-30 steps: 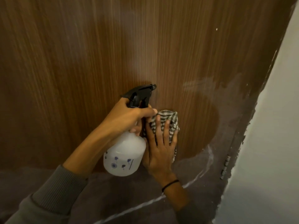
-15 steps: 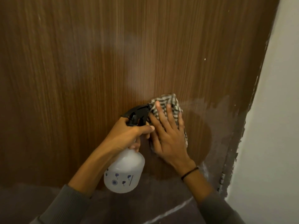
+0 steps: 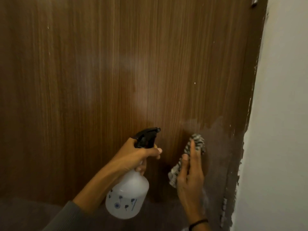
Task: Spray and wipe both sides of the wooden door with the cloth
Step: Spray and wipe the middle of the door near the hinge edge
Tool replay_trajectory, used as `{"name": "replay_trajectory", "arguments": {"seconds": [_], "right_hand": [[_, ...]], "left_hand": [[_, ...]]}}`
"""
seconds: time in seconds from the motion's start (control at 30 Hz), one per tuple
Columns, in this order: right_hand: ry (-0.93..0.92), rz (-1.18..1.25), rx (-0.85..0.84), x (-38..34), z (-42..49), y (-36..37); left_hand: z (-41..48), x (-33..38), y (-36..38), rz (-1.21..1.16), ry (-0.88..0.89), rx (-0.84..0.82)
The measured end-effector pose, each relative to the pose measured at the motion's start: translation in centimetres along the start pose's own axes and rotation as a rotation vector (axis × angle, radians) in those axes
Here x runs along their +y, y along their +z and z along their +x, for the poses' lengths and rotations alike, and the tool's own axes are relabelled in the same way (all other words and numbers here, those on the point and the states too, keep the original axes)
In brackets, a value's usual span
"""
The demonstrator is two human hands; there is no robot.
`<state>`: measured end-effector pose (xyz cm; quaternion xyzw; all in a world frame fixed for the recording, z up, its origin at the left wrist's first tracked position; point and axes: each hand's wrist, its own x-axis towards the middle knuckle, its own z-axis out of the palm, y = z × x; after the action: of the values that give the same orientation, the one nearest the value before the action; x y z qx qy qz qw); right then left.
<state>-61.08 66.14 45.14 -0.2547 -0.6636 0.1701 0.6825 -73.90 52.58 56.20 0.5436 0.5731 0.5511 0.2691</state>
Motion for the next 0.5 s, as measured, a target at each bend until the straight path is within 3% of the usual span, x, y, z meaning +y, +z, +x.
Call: {"name": "replay_trajectory", "arguments": {"seconds": [0.1,0.33,0.43,0.5], "right_hand": [[0.005,-0.009,0.068,-0.5,0.9,-2.5],[-0.125,0.046,0.117,-1.1,5.6,-4.2],[-0.242,0.013,-0.011,-2.1,7.8,-1.5],[-0.434,-0.172,-0.132,-2.7,8.8,1.6]], "left_hand": [[1.4,0.9,2.4,0.025,0.013,-0.02],[4.2,2.3,4.6,0.055,-0.079,0.134],[3.6,3.5,3.4,0.087,-0.004,0.108],[3.4,4.4,3.0,0.074,0.031,0.095]]}}
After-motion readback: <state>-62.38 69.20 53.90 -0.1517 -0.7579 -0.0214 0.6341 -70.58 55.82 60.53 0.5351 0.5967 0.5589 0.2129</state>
